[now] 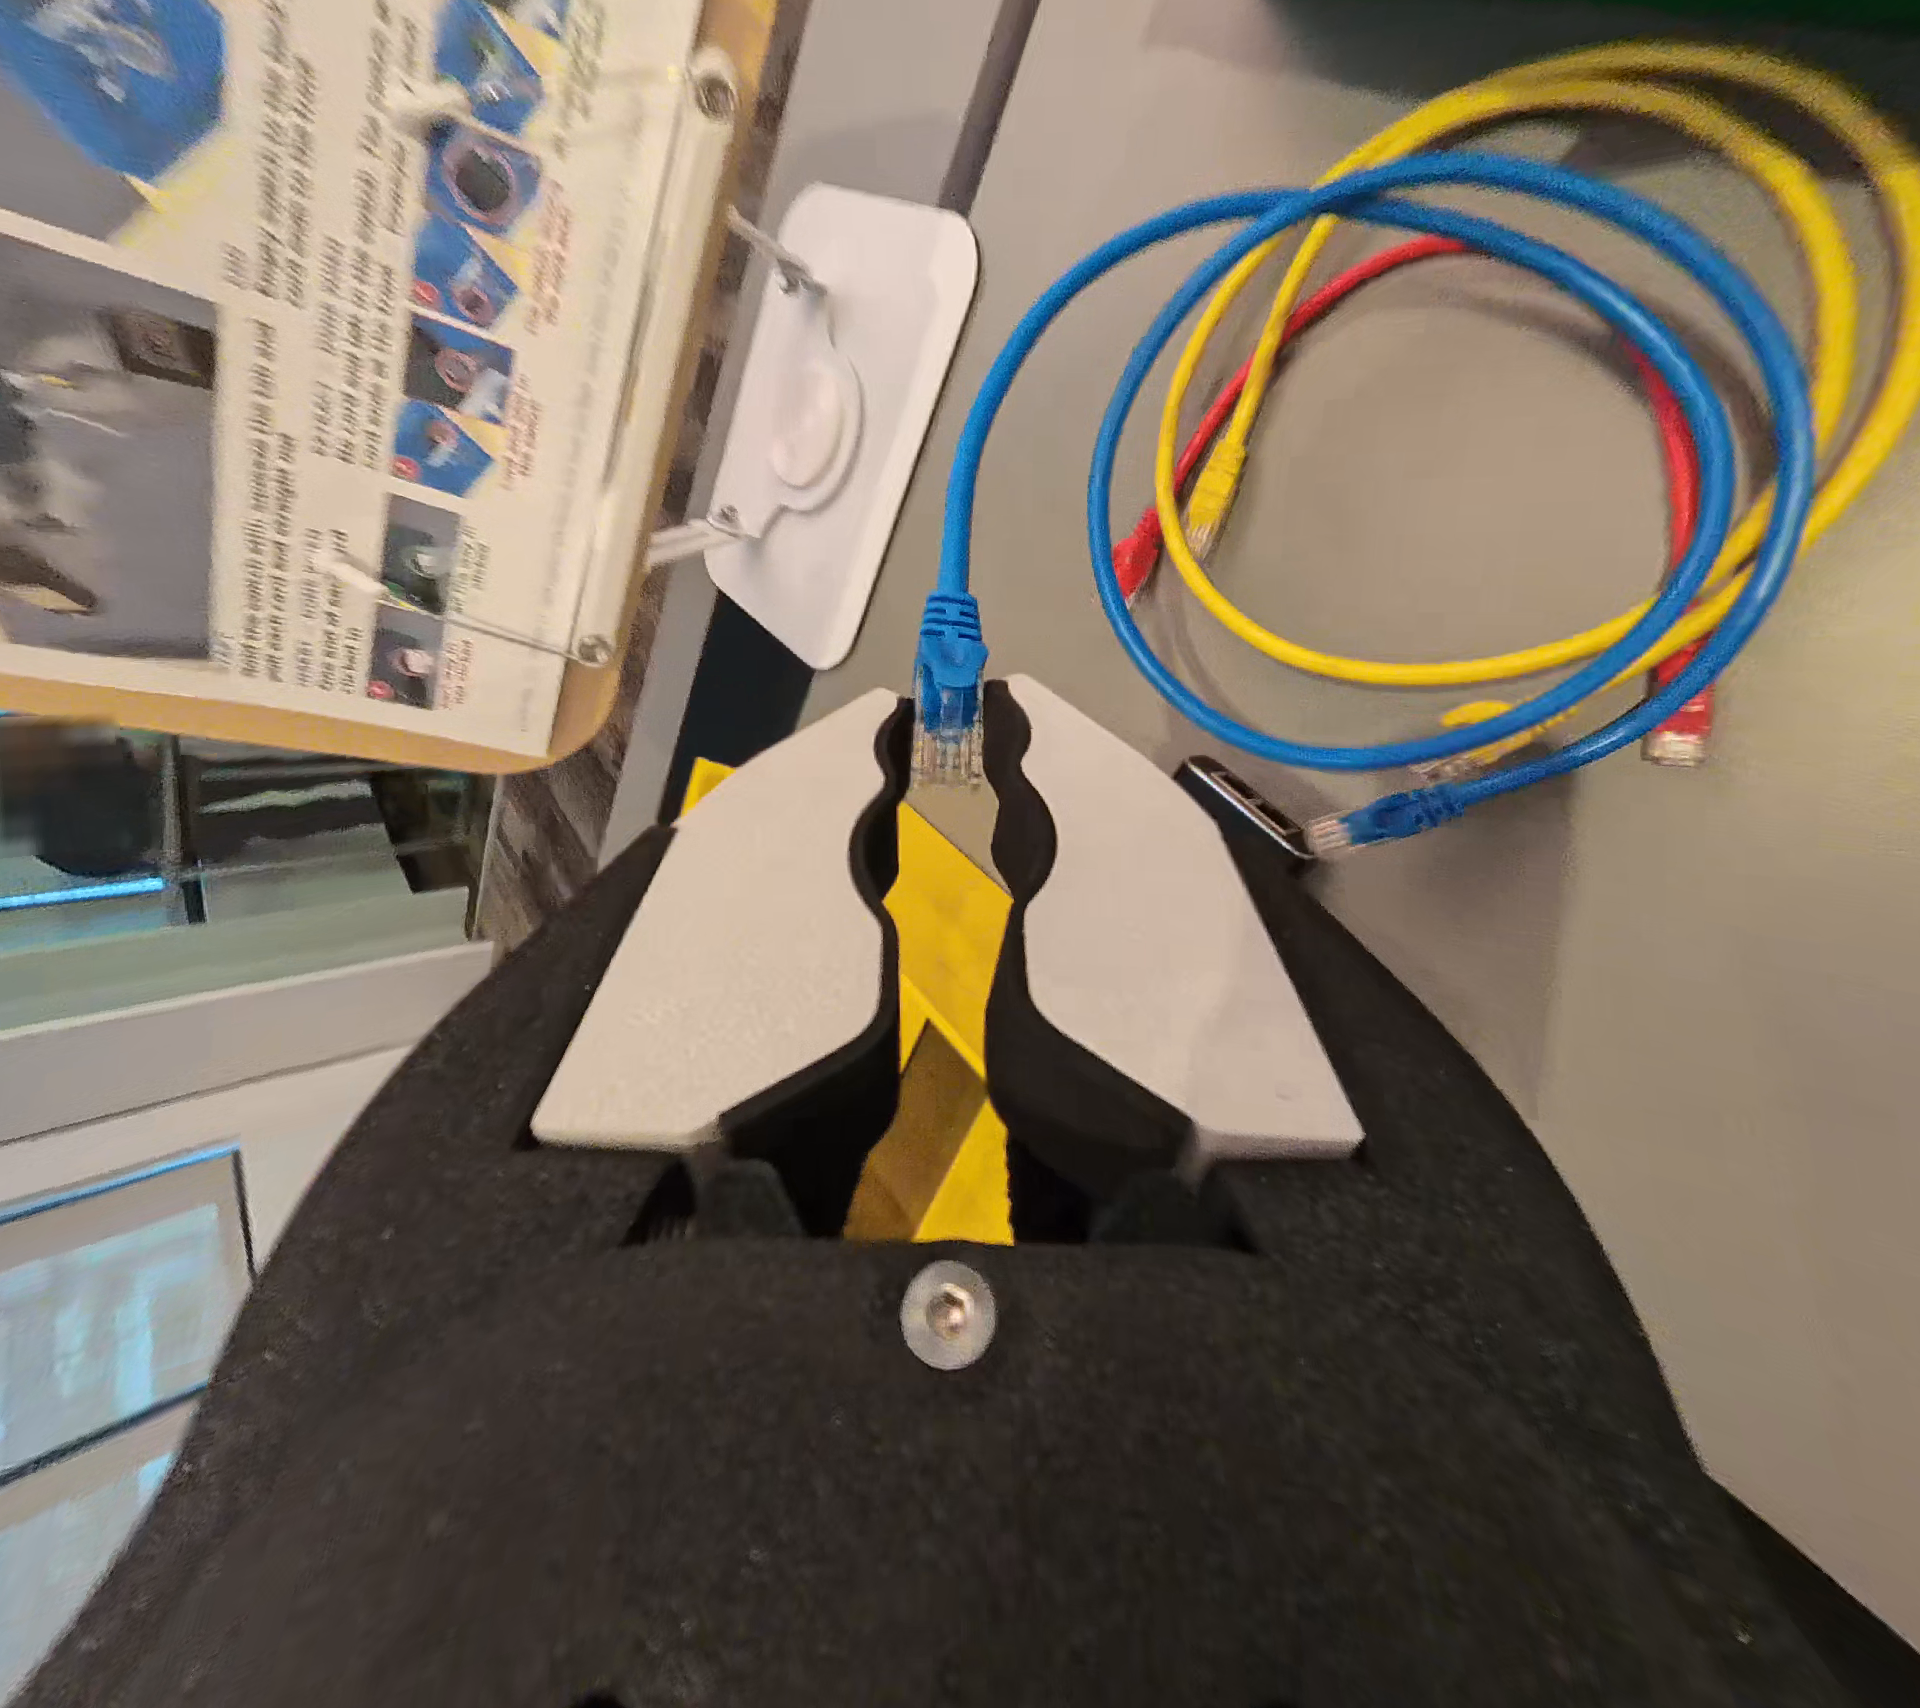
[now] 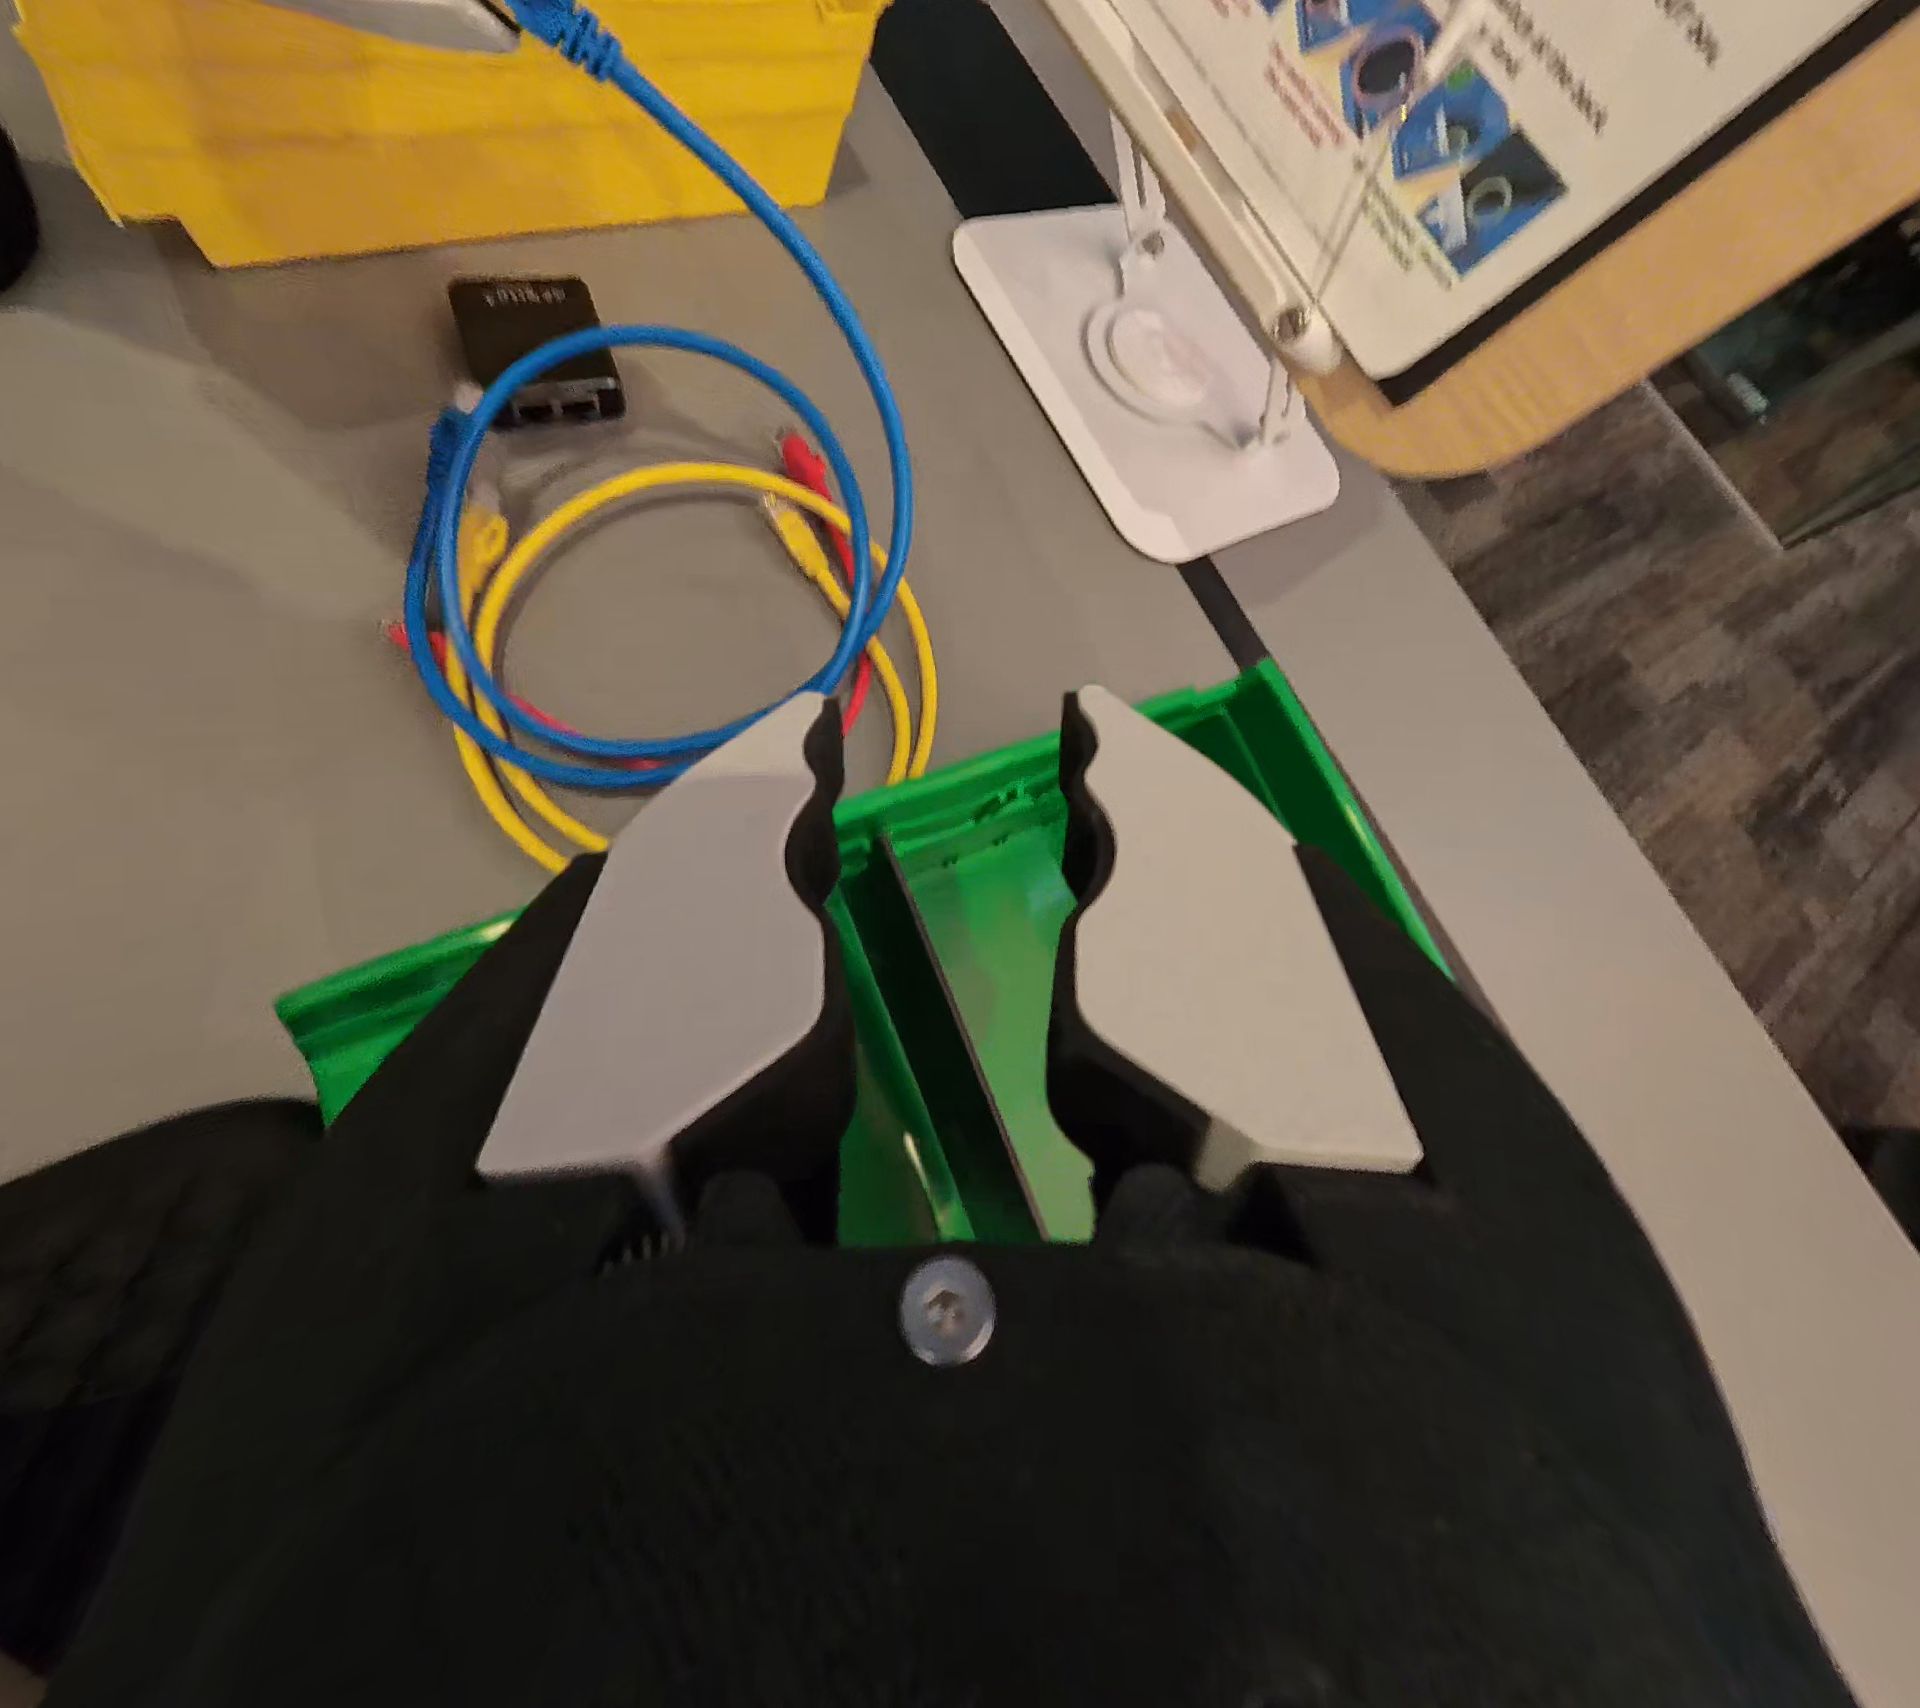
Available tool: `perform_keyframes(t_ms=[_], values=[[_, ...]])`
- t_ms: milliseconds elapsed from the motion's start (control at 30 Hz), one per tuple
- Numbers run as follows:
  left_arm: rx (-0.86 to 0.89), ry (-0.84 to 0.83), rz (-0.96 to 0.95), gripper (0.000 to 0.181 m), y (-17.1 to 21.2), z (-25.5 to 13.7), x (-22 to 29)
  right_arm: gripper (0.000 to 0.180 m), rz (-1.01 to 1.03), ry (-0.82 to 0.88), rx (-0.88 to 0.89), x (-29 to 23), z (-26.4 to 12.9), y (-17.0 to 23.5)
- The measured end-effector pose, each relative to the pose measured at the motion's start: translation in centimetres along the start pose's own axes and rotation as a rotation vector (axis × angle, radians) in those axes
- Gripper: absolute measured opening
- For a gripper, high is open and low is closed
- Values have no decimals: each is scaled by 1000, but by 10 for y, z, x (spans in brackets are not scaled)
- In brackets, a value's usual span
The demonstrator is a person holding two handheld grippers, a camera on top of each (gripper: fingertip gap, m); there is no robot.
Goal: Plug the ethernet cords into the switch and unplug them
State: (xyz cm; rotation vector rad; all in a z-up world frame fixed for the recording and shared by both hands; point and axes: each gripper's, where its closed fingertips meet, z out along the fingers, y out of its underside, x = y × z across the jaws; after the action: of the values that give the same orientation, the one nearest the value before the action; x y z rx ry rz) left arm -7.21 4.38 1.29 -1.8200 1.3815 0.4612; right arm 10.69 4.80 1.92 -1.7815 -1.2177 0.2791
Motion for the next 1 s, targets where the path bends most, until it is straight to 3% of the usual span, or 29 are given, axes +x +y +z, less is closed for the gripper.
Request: perform_keyframes(t_ms=[33,233,433,467,500,533,700,800,900,1000], values=[[27,1,8,13,-6,-9,0,43,-5,-1,29,-1,3,-9],[167,-57,135,13,-33,-54,3,49,-108,-49,258,-29,20,-76],[296,-25,160,13,-41,-77,11,52,-254,-157,221,-71,53,-90],[318,-12,149,13,-40,-80,10,46,-264,-167,215,-74,56,-90],[343,2,131,13,-39,-82,9,18,-279,-190,212,-79,57,-90],[374,23,104,13,-39,-85,7,10,-291,-184,223,-79,58,-93],[575,53,-169,29,-34,-99,-31,7,-218,-75,327,-66,45,-122],[737,34,-416,52,-30,-110,-63,7,-161,45,351,-55,36,-139],[885,177,-530,66,-35,-121,-64,7,-123,187,316,-47,31,-150],[961,260,-632,60,-40,-124,-67,7,-89,225,318,-55,30,-162]])
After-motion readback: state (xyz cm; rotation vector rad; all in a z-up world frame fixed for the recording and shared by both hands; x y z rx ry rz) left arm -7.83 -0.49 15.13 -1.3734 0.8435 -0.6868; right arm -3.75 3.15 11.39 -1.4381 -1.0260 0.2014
